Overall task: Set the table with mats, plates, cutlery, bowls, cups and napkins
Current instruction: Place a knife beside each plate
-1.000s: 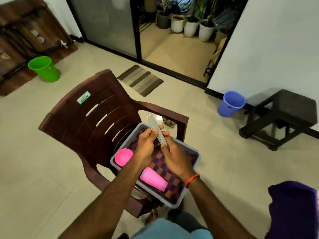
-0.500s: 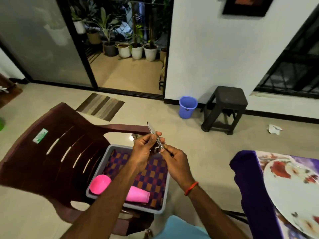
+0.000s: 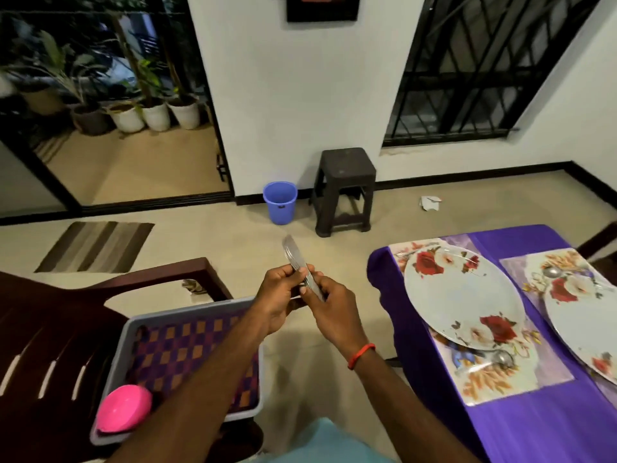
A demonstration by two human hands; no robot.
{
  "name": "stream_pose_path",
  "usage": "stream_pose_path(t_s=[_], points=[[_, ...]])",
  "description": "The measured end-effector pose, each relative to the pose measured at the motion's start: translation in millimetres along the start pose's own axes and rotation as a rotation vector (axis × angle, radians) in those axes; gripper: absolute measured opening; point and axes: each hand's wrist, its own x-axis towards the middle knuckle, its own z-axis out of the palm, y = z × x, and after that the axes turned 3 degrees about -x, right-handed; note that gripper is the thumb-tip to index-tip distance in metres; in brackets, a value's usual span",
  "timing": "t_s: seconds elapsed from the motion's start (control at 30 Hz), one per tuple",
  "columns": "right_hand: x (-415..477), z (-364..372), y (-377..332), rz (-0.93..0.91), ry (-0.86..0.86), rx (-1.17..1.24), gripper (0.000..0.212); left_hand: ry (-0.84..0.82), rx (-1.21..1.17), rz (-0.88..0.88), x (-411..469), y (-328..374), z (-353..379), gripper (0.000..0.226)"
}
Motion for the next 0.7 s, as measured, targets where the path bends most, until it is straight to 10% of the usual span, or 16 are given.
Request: stream_pose_path(t_s=[0.23, 0.7], points=[[-18.7, -96.7, 45.5, 0.048, -0.017, -0.461, 0.038, -0.078, 0.071, -0.15, -10.4, -36.6, 85.8, 0.018], [-75.4, -175.3, 129.9, 0.272, 0.338, -0.109, 0.032, -0.231, 0.308, -0.232, -33.7, -95.4, 174.0, 0.023]])
